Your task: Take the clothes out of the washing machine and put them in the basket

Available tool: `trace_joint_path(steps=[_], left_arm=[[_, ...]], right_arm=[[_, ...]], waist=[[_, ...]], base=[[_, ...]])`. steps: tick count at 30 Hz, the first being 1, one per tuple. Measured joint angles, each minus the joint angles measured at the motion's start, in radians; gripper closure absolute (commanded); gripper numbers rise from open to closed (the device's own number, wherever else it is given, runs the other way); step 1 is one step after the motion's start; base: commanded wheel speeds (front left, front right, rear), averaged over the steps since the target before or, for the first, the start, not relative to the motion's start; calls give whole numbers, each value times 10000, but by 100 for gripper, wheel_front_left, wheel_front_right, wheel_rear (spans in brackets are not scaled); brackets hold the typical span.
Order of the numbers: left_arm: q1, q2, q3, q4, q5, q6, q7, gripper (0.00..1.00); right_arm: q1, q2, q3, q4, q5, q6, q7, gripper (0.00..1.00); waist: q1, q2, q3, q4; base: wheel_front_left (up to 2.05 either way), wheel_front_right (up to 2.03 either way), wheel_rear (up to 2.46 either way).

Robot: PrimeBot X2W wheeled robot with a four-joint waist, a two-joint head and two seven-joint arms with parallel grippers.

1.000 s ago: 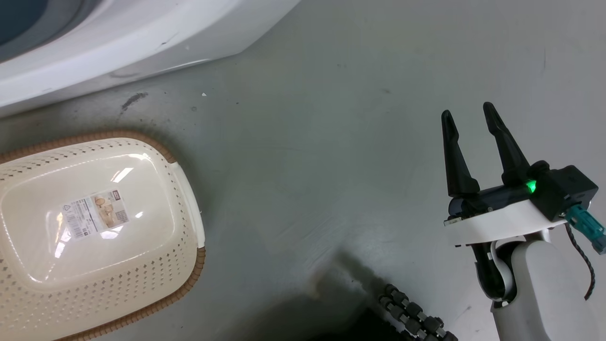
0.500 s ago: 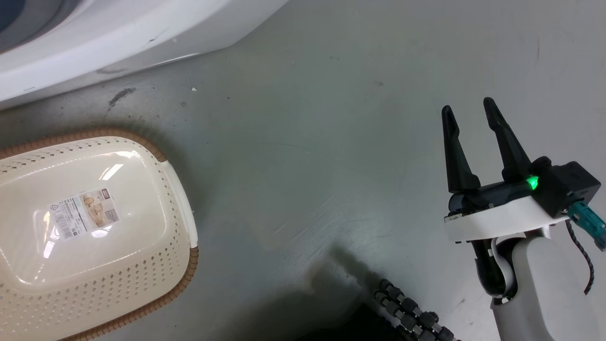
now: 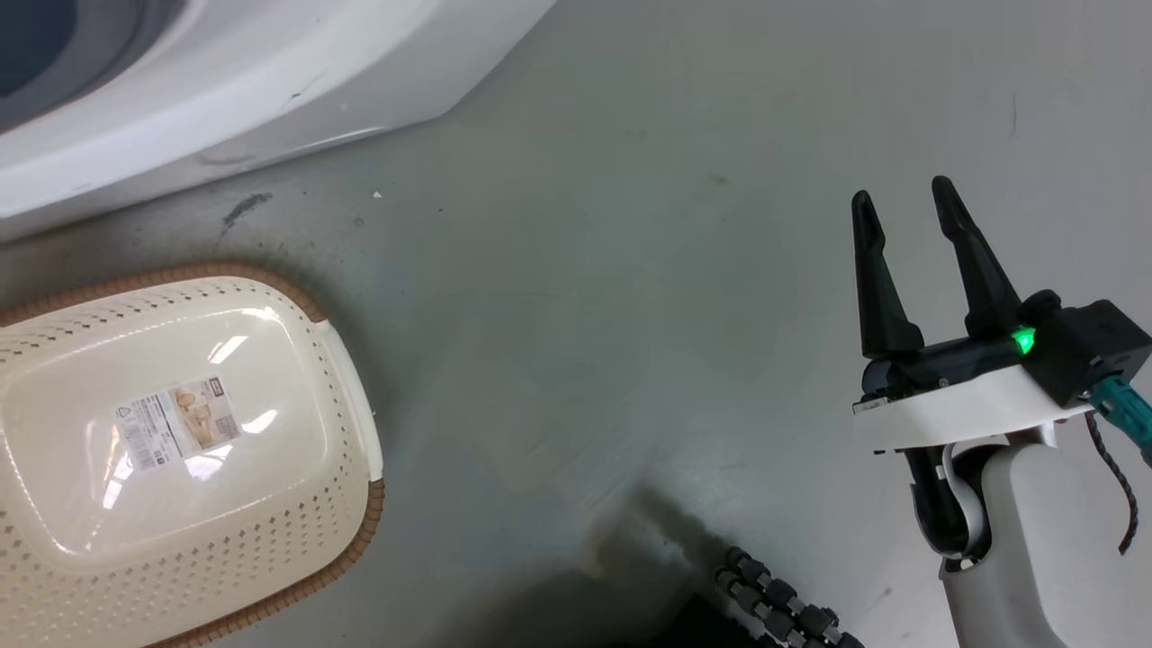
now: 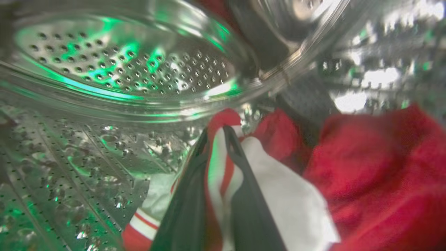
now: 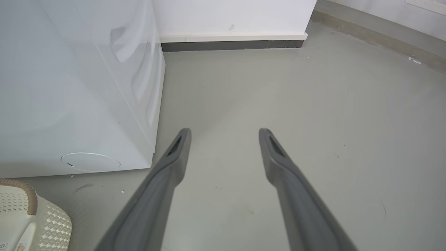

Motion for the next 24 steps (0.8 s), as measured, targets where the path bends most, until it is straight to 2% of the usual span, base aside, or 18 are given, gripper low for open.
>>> trace_joint_path(steps=[6, 12, 18, 24], left_arm=[[531, -842, 224, 798, -424, 443, -2094, 100], [1451, -1582, 623, 1494, -1179, 817, -3613, 100], [2921, -2343, 1166, 2010, -2144, 1141, -4980, 100], [4233, -2826, 1404, 2255, -2623, 1151, -5772, 100]], right_arm=[[15, 0, -69, 25, -190, 0, 0, 0], [147, 2, -157, 58, -330, 0, 0, 0], [451, 2, -422, 194, -512, 0, -2, 0], [760, 2, -570, 318, -1014, 0, 0, 0]], waist=[[0, 0, -484, 38], [-1, 0, -1073, 113], [-1, 0, -1855, 248], [-1, 0, -2688, 449]], base=[[0, 0, 0], [0, 0, 0], [0, 0, 0], [0, 0, 0]])
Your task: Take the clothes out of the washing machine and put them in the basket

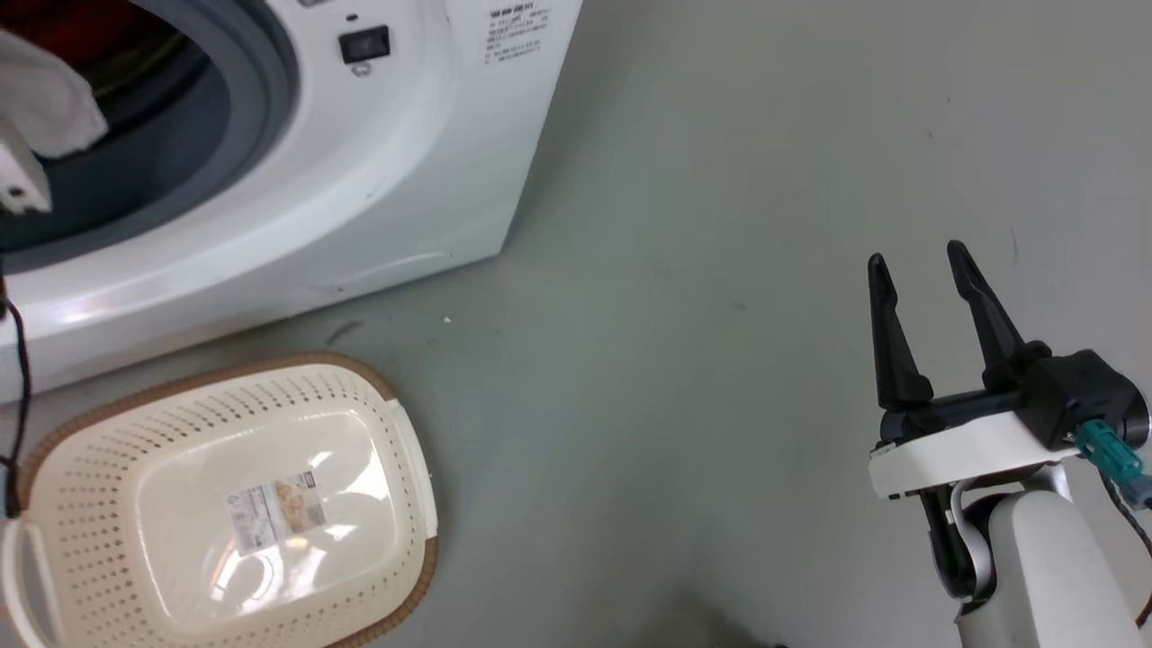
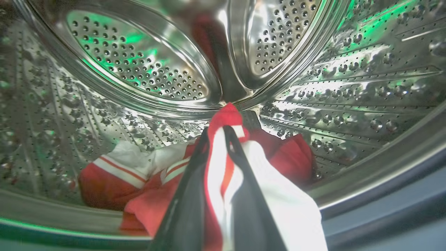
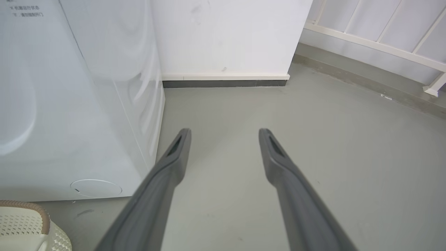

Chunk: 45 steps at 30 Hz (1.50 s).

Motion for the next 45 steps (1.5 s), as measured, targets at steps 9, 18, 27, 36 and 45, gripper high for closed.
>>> trace_joint_path(steps=[9, 18, 27, 36, 45], left_arm=[[1715, -650, 326, -621, -219, 19, -290, 100], [3821, -1174, 995, -3026, 71, 437, -307, 100], [6292, -1590, 1273, -5022, 180, 809, -320, 100], [8985, -2291, 1166, -6401, 44, 1363, -320, 100], [10657, -3074, 717, -6105, -460, 1296, -320, 100]], right_arm=[[491, 4, -173, 111, -500, 0, 0, 0], [1054, 4, -359, -44, -738, 0, 305, 0], [1727, 2, -487, -410, -909, 0, 750, 0], [2299, 0, -497, -945, -1126, 0, 1170, 0], [2519, 2, -416, -1308, -1204, 0, 1463, 0]], waist=[[-1, 0, -1514, 470], [-2, 0, -2855, 1182], [-2, 0, -3875, 1939], [-2, 0, -4469, 2516], [0, 0, -4596, 2932]], base=[[0, 0, 0], [0, 0, 0], [0, 0, 0], [0, 0, 0], [0, 0, 0]])
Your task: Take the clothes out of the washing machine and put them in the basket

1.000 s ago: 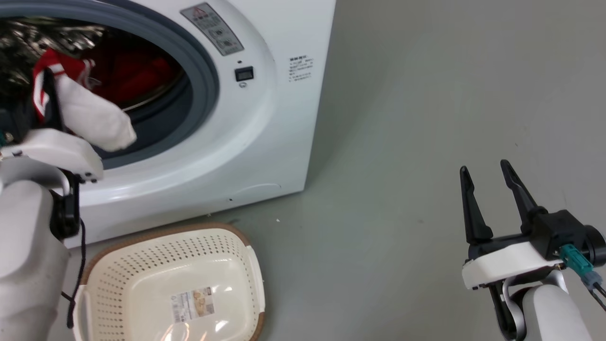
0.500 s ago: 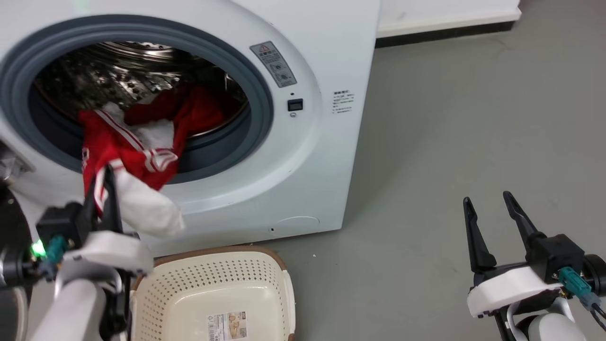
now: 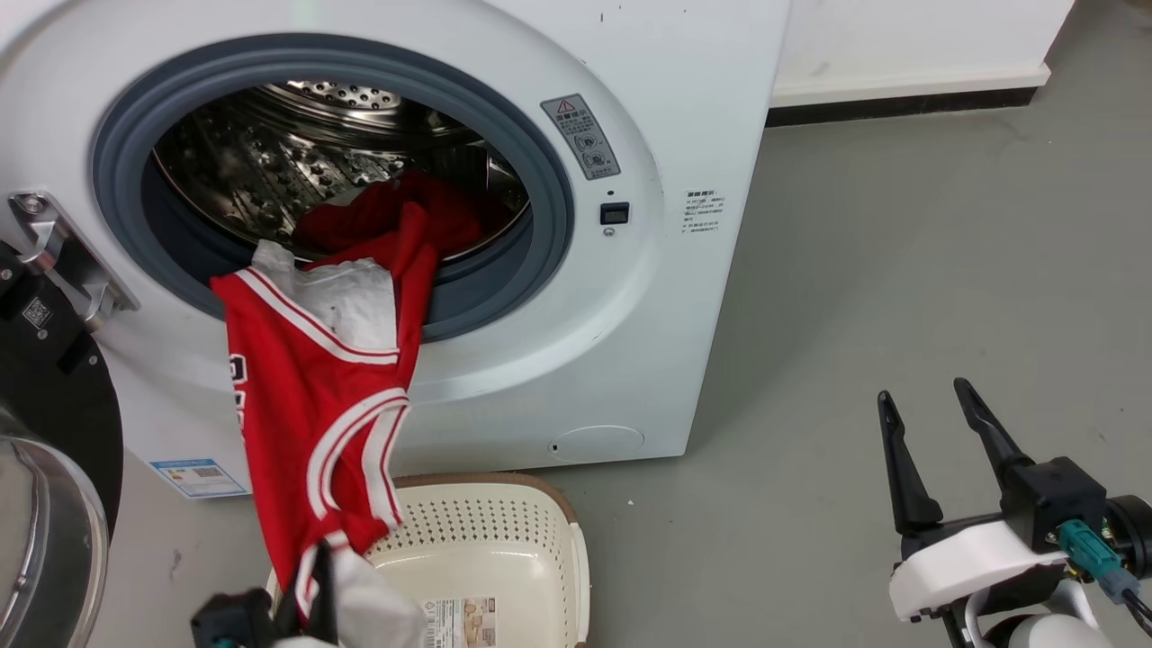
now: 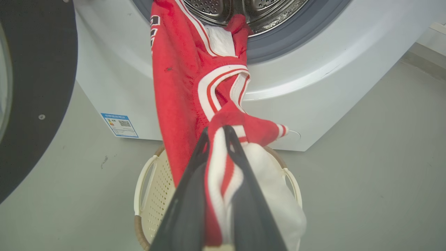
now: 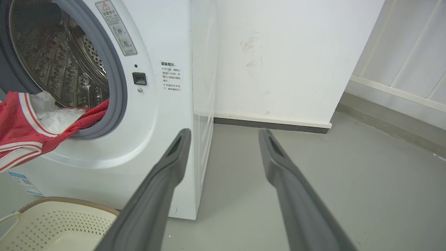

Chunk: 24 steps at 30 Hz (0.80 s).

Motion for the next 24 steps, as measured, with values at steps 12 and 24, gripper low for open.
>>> trace_joint_path(steps=[12, 24], left_arm=[[144, -1080, -265, 2847, -731, -823, 0, 100], [-2324, -1342, 393, 5624, -662, -1751, 0, 100]], right_arm=[[-153, -2, 59, -362, 0, 0, 132, 0], [-1103, -4, 46, -752, -19, 0, 79, 0]], waist=[[1, 0, 905, -20], [2, 0, 2721, -233]], base=[[0, 0, 0], [0, 0, 0]])
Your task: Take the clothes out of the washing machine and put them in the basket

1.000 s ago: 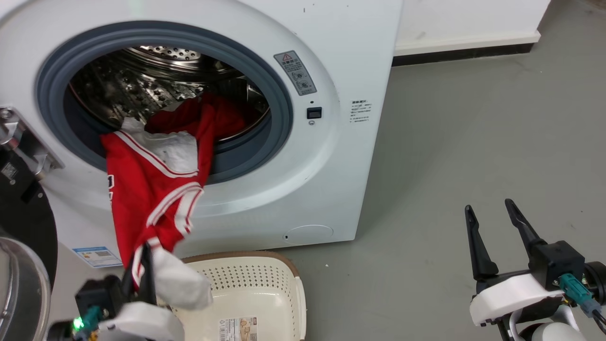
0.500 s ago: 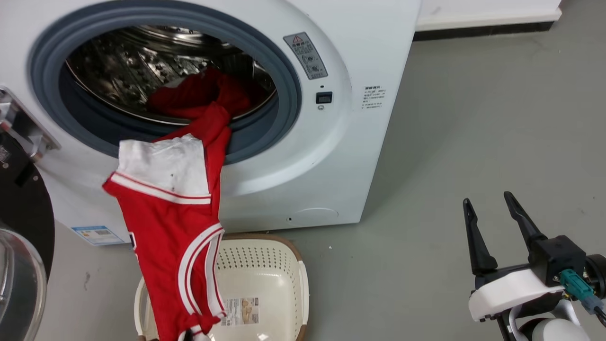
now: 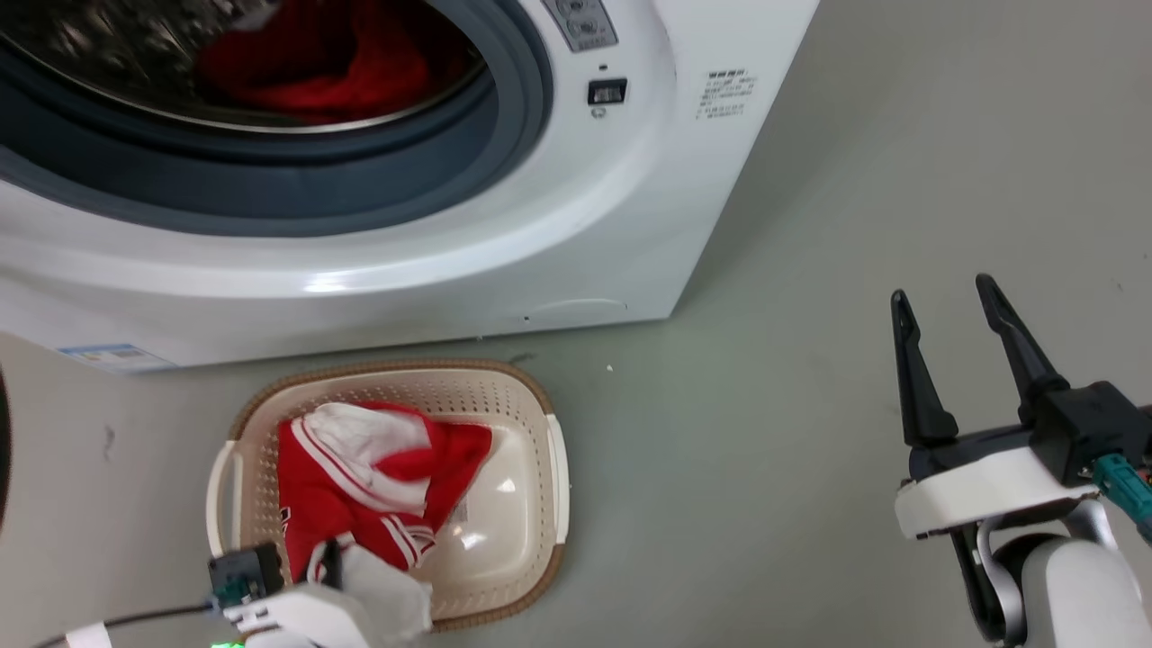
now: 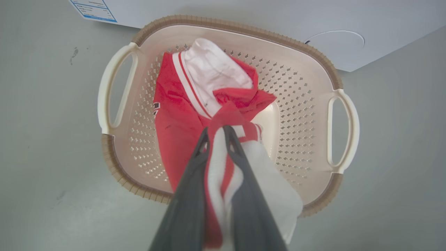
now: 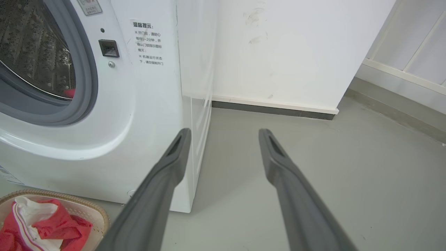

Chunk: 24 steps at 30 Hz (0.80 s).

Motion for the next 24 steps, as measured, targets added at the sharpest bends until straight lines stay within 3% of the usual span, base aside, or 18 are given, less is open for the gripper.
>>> trace_joint_path(steps=[13, 14, 16, 17, 18, 19, 24], left_arm=[[-3127, 240, 460, 2711, 439, -539, 0, 100], [-3289, 228, 439, 2934, 487, -610, 0, 95], [-3571, 192, 428, 3292, 493, -646, 0, 57], [-3714, 173, 418, 3484, 495, -727, 0, 29], [-3850, 144, 418, 3655, 483, -782, 0, 10], [-3969, 111, 420, 3854, 481, -800, 0, 0], [-4161, 29, 359, 4577, 412, -974, 182, 0]], right_arm=[[-850, 0, 144, -132, 159, 0, -299, 0], [-871, 0, 153, -130, 161, 0, -347, 0], [-911, 0, 169, -105, 224, 0, -401, 0], [-961, 0, 167, -88, 244, 0, -412, 0], [-1014, 0, 169, -79, 255, 0, -453, 0], [-1054, 0, 178, -63, 274, 0, -491, 0], [-1164, 2, 303, 86, 320, 0, -579, 0]], waist=[[1, 0, 2186, -633], [1, 0, 2320, -693], [1, 0, 2569, -807], [1, 0, 2680, -858], [0, 0, 2791, -900], [1, 0, 2893, -935], [0, 0, 3167, -1094]], base=[[0, 0, 0], [0, 0, 0], [0, 0, 0], [0, 0, 0], [0, 0, 0], [0, 0, 0], [0, 0, 0]])
